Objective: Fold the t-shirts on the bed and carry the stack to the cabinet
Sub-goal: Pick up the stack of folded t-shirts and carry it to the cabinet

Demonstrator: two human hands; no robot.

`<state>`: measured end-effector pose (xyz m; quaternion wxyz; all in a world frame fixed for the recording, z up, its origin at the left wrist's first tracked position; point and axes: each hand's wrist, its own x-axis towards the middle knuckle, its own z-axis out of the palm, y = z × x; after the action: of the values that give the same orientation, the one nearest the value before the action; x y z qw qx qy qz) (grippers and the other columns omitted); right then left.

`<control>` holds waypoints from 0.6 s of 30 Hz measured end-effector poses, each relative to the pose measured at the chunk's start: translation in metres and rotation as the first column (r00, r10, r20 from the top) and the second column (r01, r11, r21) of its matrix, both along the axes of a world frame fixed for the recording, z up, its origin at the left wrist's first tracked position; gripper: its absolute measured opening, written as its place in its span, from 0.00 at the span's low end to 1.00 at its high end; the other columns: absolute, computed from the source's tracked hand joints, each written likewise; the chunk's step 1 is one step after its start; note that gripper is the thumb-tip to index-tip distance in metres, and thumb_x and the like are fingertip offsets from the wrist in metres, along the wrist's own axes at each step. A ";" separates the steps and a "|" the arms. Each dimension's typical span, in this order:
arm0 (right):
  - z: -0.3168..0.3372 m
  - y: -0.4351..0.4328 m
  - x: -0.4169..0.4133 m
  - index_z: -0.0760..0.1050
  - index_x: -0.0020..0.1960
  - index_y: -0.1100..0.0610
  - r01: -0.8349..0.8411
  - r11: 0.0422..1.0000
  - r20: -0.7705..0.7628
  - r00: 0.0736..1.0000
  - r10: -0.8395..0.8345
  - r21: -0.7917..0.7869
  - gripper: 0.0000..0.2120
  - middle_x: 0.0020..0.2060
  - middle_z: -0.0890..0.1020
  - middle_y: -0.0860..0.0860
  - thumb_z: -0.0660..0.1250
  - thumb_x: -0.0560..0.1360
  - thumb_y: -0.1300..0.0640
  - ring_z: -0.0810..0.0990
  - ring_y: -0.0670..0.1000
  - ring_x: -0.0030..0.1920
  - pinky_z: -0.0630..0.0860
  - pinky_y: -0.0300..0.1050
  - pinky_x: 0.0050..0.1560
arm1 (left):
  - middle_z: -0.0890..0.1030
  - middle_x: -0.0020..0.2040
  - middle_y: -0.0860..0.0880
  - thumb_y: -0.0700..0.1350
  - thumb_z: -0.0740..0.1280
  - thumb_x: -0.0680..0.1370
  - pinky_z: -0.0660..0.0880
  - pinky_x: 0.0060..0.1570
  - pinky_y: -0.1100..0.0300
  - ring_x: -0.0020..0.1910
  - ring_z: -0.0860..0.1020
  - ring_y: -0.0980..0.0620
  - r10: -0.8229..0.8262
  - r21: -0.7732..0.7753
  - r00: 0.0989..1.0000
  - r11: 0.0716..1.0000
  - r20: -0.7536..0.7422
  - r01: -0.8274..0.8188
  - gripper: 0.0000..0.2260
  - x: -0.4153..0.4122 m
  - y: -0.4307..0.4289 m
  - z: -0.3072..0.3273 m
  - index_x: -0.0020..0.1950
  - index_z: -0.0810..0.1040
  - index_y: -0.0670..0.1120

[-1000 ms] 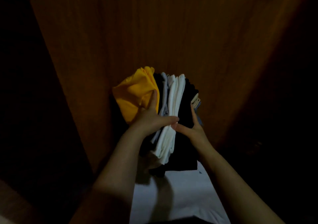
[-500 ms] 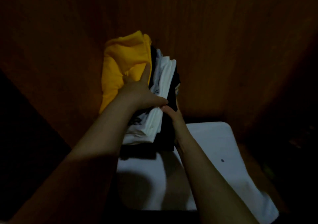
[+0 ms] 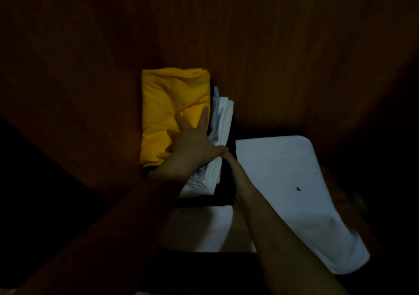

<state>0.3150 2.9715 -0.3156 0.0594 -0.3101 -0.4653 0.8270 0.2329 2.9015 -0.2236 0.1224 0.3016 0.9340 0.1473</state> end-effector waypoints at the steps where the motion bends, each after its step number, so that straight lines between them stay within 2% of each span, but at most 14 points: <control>1: 0.003 0.000 -0.001 0.72 0.64 0.59 0.007 0.998 -0.015 1.000 -0.008 -0.056 0.21 0.46 0.81 0.53 0.59 0.78 0.46 0.80 0.52 0.46 0.77 0.47 0.46 | 0.34 0.72 0.31 0.64 0.68 0.69 0.61 0.67 0.47 0.70 0.61 0.35 -0.002 0.013 1.000 1.000 -0.008 0.002 0.49 0.003 -0.002 0.004 0.74 0.34 0.57; 4: 0.009 -0.005 0.001 0.73 0.63 0.58 0.011 0.986 -0.043 0.999 -0.019 -0.168 0.19 0.50 0.81 0.55 0.60 0.78 0.47 0.80 0.52 0.48 0.78 0.45 0.50 | 0.34 0.73 0.32 0.63 0.68 0.70 0.59 0.68 0.48 0.72 0.57 0.35 -0.018 0.049 1.000 0.999 -0.004 0.018 0.48 0.004 -0.007 0.000 0.74 0.35 0.57; 6: 0.014 -0.003 -0.001 0.73 0.60 0.54 0.007 0.989 -0.085 0.996 -0.020 -0.147 0.14 0.46 0.82 0.51 0.59 0.79 0.48 0.82 0.47 0.43 0.79 0.39 0.41 | 0.34 0.73 0.33 0.62 0.68 0.71 0.60 0.68 0.49 0.73 0.56 0.36 -0.015 0.066 1.000 0.998 0.021 0.014 0.47 0.001 -0.008 0.005 0.74 0.35 0.58; 8: 0.014 -0.004 -0.002 0.71 0.62 0.54 0.022 0.986 -0.114 0.993 -0.041 -0.168 0.15 0.43 0.82 0.50 0.58 0.79 0.49 0.82 0.45 0.40 0.78 0.37 0.37 | 0.34 0.73 0.33 0.61 0.68 0.71 0.61 0.67 0.51 0.72 0.57 0.37 -0.019 0.062 0.999 0.998 0.027 0.017 0.47 0.000 -0.008 0.008 0.74 0.35 0.58; 11: 0.011 -0.011 -0.003 0.72 0.64 0.58 0.048 0.970 -0.131 0.988 -0.081 -0.239 0.19 0.48 0.81 0.56 0.59 0.79 0.48 0.81 0.53 0.46 0.79 0.46 0.47 | 0.34 0.73 0.33 0.61 0.68 0.71 0.60 0.67 0.50 0.72 0.59 0.38 -0.032 0.023 0.999 0.999 0.030 0.031 0.47 0.005 -0.006 0.014 0.74 0.34 0.57; 14: 0.008 -0.014 -0.001 0.75 0.59 0.58 0.063 0.957 -0.176 0.977 -0.116 -0.282 0.16 0.43 0.83 0.56 0.58 0.79 0.49 0.82 0.53 0.42 0.79 0.46 0.42 | 0.34 0.73 0.34 0.62 0.68 0.70 0.59 0.68 0.50 0.73 0.56 0.37 -0.047 0.024 0.998 0.999 0.036 0.046 0.48 0.005 -0.005 0.015 0.74 0.34 0.57; 16: 0.005 -0.015 0.001 0.75 0.60 0.59 0.095 0.955 -0.182 0.972 -0.150 -0.280 0.17 0.44 0.83 0.57 0.58 0.79 0.49 0.82 0.54 0.43 0.80 0.45 0.42 | 0.34 0.74 0.35 0.63 0.68 0.70 0.59 0.69 0.49 0.74 0.54 0.37 -0.044 0.035 0.998 0.998 0.048 0.043 0.49 0.008 -0.006 0.011 0.74 0.34 0.57; 18: 0.003 -0.016 0.001 0.73 0.64 0.60 0.118 0.961 -0.159 0.974 -0.161 -0.249 0.21 0.52 0.81 0.60 0.60 0.78 0.48 0.80 0.58 0.52 0.78 0.51 0.54 | 0.34 0.74 0.36 0.64 0.68 0.69 0.56 0.70 0.47 0.74 0.52 0.37 -0.029 0.059 0.999 0.998 0.032 0.027 0.49 0.012 -0.011 0.001 0.74 0.33 0.56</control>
<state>0.3162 2.9557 -0.3130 0.1213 -0.2719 -0.3326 0.8948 0.2448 2.8904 -0.2222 0.1312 0.3156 0.9228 0.1778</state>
